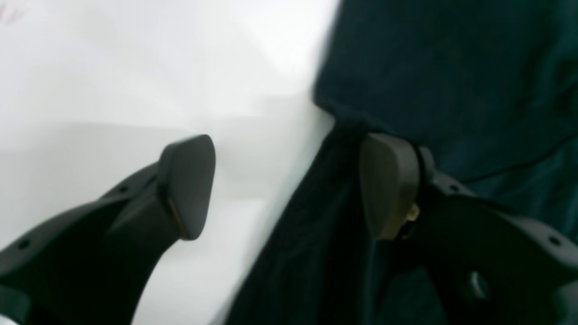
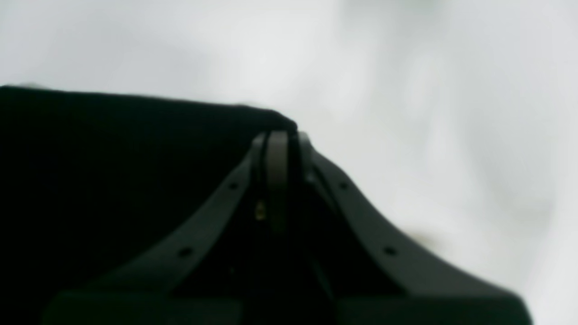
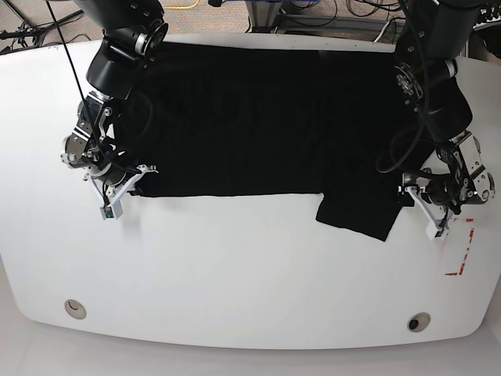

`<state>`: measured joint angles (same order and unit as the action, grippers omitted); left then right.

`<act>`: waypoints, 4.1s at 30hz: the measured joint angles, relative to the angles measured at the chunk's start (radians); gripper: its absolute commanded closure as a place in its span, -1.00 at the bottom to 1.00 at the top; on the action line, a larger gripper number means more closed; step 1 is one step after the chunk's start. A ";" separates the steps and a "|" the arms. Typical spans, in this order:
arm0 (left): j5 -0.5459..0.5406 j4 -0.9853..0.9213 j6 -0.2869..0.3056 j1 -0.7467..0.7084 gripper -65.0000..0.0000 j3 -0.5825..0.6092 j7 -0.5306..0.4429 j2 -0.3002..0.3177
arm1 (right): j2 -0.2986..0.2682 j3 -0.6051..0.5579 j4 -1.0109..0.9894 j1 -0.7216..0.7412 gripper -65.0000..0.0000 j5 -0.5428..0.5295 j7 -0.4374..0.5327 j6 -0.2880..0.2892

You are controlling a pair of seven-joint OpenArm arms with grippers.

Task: Fold the T-shirt properly
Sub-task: 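Move the left gripper to the other hem corner and grasp it, then fold the hem up over the shirt toward the collar with both grippers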

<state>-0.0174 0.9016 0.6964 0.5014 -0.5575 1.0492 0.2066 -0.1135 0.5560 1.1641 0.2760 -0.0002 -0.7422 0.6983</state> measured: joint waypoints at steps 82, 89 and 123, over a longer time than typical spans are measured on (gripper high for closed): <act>-0.177 0.045 0.000 -0.045 -0.44 0.270 -0.071 0.071 | 0.000 0.000 0.001 -0.008 0.98 -0.004 0.002 0.001; -0.182 0.014 0.000 -0.042 -0.44 0.271 -0.101 0.055 | 0.000 0.000 0.002 -0.011 0.98 -0.006 0.007 0.001; -0.095 0.120 0.001 -0.071 1.00 0.297 -0.159 -0.011 | 0.008 -0.002 0.098 -0.025 1.00 0.029 -0.078 0.001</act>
<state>-0.1120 1.0214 0.6971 0.4301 -0.2607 0.8906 0.1951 -0.1051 0.5545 1.2625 0.2508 0.0284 -0.8204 0.6991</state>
